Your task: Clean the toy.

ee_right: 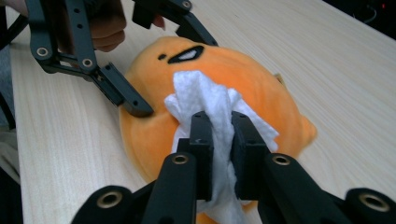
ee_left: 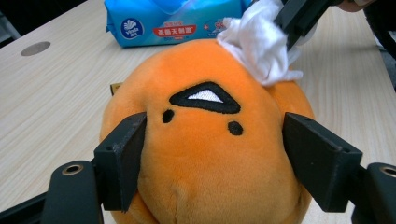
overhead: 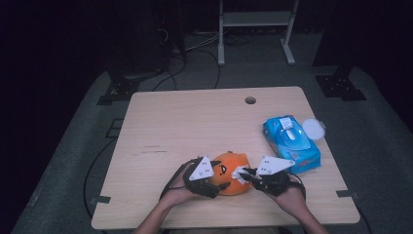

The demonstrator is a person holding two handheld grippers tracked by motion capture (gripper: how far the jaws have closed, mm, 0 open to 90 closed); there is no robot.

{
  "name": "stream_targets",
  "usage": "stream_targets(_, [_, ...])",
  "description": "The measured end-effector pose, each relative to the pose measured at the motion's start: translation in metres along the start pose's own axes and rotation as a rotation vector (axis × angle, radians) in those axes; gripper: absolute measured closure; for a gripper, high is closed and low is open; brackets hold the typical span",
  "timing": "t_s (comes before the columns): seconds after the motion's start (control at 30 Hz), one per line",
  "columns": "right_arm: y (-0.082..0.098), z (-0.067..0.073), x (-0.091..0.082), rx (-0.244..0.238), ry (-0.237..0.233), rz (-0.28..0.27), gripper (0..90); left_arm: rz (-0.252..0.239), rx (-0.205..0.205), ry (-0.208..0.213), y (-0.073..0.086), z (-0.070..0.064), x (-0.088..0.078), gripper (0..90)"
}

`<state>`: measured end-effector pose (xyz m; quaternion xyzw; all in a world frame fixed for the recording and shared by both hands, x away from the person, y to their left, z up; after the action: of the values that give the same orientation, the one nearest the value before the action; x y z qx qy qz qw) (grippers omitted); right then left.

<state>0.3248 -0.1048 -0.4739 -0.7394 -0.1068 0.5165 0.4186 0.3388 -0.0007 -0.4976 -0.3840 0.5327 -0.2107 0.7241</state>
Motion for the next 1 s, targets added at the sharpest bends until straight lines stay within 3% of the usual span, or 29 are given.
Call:
stream_targets(0.13, [-0.006,0.005,0.001,-0.011,-0.012,-0.021,66.3,0.003,0.014,0.007,-0.001,-0.002,0.001,24.9])
stream_targets(0.4, [-0.011,0.009,0.013,-0.026,0.015,-0.040,63.7,0.013,0.032,0.025,0.002,-0.004,0.001,24.9])
stream_targets(0.47, [-0.010,0.010,0.014,-0.022,0.013,-0.037,65.9,0.012,0.037,0.029,0.002,-0.005,0.001,24.9])
stream_targets(0.53, [-0.009,0.009,0.014,-0.021,0.003,-0.033,76.4,0.010,0.044,0.032,0.002,-0.006,0.001,24.9])
stream_targets(0.6, [-0.007,0.008,0.013,-0.010,-0.014,-0.022,80.0,0.013,0.046,0.028,0.002,-0.006,0.001,24.8])
stream_targets(0.67, [-0.005,0.006,0.010,0.010,-0.037,-0.012,81.1,-0.003,0.026,0.021,0.001,-0.004,0.000,24.5])
stream_targets(0.77, [0.001,0.000,0.003,0.021,-0.035,0.002,81.3,-0.023,-0.010,0.031,0.002,-0.003,-0.001,24.0])
stream_targets(1.0, [0.026,-0.020,-0.007,0.099,-0.034,0.033,81.2,-0.022,-0.016,0.045,0.002,-0.001,-0.001,23.8])
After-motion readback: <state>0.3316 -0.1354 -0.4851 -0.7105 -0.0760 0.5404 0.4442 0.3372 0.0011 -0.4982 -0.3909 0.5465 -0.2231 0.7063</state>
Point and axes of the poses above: each handheld gripper's, and its own axes: x roughly forward along the jaws, y roughly out of its underside, z roughly to its left, the point moved 10 cm from there along x, roughly forward along the jaws, and after that the axes turned 9 degrees about z, right-handed, at the moved point
